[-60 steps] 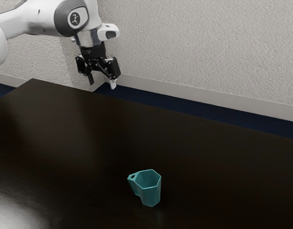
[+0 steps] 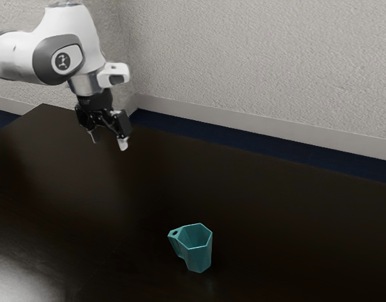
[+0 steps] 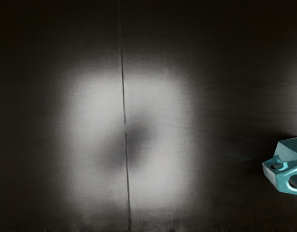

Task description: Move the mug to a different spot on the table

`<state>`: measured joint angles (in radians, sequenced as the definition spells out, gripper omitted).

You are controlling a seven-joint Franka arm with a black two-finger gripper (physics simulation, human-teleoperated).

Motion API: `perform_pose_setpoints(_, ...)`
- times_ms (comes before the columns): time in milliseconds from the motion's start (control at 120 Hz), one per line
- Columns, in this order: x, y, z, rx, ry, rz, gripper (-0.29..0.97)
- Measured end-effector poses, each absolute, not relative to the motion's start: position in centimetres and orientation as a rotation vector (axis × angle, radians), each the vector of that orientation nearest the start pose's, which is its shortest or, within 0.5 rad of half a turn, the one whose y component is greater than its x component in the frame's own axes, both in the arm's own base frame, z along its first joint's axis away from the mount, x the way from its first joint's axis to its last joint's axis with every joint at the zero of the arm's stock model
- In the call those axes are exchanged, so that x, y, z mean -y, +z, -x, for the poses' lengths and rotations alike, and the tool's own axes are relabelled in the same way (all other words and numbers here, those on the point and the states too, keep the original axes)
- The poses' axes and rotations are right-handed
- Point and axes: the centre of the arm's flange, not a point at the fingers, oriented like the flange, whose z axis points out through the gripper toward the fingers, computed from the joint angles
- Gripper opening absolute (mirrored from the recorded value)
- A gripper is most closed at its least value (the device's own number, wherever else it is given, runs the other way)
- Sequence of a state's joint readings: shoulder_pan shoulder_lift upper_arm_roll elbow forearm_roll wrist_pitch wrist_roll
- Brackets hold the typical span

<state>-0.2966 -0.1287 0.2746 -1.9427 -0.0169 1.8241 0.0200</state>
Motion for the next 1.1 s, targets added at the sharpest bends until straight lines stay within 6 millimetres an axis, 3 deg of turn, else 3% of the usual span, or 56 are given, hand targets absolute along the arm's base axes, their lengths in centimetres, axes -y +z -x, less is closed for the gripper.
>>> perform_pose_setpoints(67,0.6,52.3,-50.6,-0.188,-0.013,3.193,0.68)
perform_pose_setpoints(250,1.2,46.4,-45.5,-0.683,0.007,3.153,0.68)
perform_pose_setpoints(392,1.7,43.3,-43.7,-0.998,-0.031,3.076,0.68)
perform_pose_setpoints(800,0.8,39.1,-45.1,-1.578,-0.383,2.831,0.68)
perform_pose_setpoints(967,1.0,36.1,-46.2,-1.750,-0.417,2.751,0.68)
perform_pose_setpoints(1100,2.3,33.8,-46.9,-1.911,-0.408,2.655,0.68)
